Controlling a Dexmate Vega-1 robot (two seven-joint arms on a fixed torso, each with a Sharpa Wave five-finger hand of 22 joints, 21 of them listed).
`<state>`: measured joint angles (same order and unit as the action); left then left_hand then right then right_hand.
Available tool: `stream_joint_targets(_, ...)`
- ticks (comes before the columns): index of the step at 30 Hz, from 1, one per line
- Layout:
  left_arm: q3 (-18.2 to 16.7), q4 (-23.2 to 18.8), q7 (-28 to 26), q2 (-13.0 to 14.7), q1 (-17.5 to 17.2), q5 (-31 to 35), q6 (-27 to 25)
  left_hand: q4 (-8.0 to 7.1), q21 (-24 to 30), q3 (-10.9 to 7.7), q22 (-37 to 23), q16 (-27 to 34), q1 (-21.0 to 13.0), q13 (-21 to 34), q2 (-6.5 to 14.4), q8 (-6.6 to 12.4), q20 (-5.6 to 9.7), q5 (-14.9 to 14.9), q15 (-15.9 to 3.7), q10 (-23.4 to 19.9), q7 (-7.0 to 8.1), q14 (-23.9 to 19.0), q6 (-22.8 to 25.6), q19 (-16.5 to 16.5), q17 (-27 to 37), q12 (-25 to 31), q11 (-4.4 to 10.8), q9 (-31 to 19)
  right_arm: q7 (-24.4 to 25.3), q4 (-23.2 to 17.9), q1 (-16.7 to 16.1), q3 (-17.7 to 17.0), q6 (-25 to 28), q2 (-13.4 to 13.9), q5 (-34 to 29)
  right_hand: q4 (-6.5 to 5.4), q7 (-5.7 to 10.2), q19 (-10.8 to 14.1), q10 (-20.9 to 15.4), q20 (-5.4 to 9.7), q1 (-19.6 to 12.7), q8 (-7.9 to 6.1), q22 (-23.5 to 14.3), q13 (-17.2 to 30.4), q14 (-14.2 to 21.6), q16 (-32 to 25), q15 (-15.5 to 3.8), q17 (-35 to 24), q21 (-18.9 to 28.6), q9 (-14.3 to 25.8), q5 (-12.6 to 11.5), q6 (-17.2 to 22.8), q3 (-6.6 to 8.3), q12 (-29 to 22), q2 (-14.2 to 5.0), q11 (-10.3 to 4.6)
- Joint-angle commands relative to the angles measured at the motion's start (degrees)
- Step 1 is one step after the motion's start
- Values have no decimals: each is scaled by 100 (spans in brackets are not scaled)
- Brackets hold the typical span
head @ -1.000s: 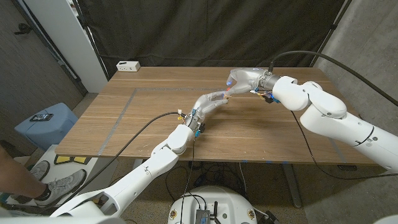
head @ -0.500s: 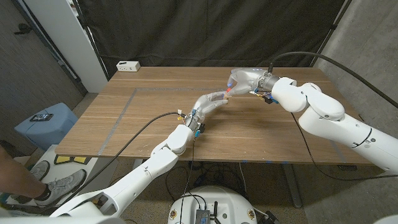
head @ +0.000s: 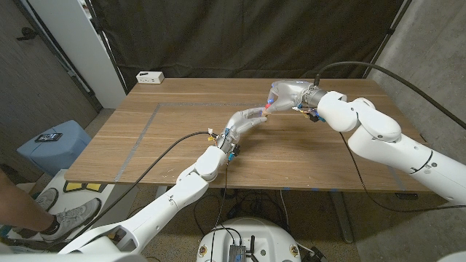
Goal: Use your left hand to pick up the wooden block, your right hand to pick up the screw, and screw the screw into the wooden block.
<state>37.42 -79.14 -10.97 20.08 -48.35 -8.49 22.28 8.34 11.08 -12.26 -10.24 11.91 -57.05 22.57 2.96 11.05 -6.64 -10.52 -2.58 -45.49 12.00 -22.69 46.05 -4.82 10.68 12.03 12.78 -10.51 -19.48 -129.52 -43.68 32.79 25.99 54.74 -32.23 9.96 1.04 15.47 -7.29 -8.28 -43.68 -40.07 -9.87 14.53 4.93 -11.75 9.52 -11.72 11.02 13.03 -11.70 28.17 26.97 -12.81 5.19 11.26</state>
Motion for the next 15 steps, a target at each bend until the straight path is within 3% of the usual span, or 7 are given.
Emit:
stream_joint_targets(1, 12, 34, -1, -18, 20, 4, -18, 2, 45, -44, -14, 5, -18, 21, 64, 32, -30, 8, -498, 0, -22, -47, 17, -10, 10, 28, -19, -36, 9, 66, 42, 36, 51, -57, 56, -21, -5, 59, -52, -17, -70, -43, -4, 8, 27, -20, 30, -17, 28, 10, 18, 106, 51, -32, 10, 20)
stream_joint_targets(15, 32, 128, 14, -63, 82, -5, -20, 5, 44, -47, -14, 5, -25, 23, 67, 32, -29, 8, -499, -1, -25, -46, 17, -9, 10, 30, -19, -36, 121, 151, 65, 57, 40, -79, 90, -37, 42, 89, -119, -13, -112, -156, -5, 13, 84, -43, 13, -37, 32, 8, 25, 393, 110, -52, -1, 8)
